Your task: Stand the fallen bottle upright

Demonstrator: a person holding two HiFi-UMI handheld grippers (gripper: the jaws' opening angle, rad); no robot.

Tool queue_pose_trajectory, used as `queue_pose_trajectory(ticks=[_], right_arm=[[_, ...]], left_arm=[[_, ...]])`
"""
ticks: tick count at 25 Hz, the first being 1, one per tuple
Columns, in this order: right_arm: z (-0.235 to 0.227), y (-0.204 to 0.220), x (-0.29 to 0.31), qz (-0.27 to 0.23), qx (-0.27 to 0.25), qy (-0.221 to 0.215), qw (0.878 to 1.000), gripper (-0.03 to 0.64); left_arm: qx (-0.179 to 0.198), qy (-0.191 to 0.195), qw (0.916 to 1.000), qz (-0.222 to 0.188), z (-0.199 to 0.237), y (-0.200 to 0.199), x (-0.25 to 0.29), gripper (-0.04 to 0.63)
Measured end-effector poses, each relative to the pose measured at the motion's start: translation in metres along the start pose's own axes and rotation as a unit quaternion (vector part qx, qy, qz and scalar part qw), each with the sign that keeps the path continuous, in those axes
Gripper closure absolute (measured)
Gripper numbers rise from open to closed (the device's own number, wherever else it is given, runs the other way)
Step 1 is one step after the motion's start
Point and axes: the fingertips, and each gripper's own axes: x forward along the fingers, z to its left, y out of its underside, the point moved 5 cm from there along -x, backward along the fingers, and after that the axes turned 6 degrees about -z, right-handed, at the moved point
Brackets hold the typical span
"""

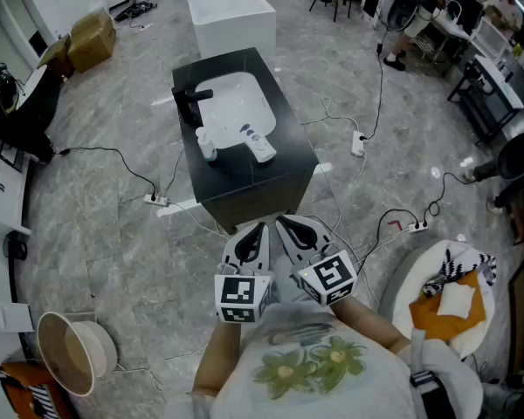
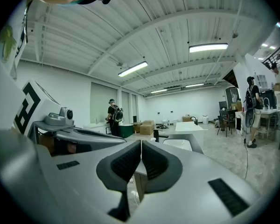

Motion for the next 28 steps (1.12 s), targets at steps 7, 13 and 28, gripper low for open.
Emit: queue_pose_trajectory(ticks=[7,13,28], right_arm=[[-0.023,0.002,0.027,-0.004,0.012,-0.001,1.0,0.572],[-0.061,0.006,0.074,0.0,0.023,-0.007,1.0,0.572],[-0.173,0.011,0.223,0.036,0.035,-0.024,0.998,0.571]], left_arm=[[0.003,-0.007,0.9999,0.012,0.022,0.0,0.031,0.586],[0.011,-0.014,0.9996,0.022,0.056,-0.004,0.08,0.586],[-0.009,-0.036,0.9979,0.053,0.155,-0.016,0.22,0.586]])
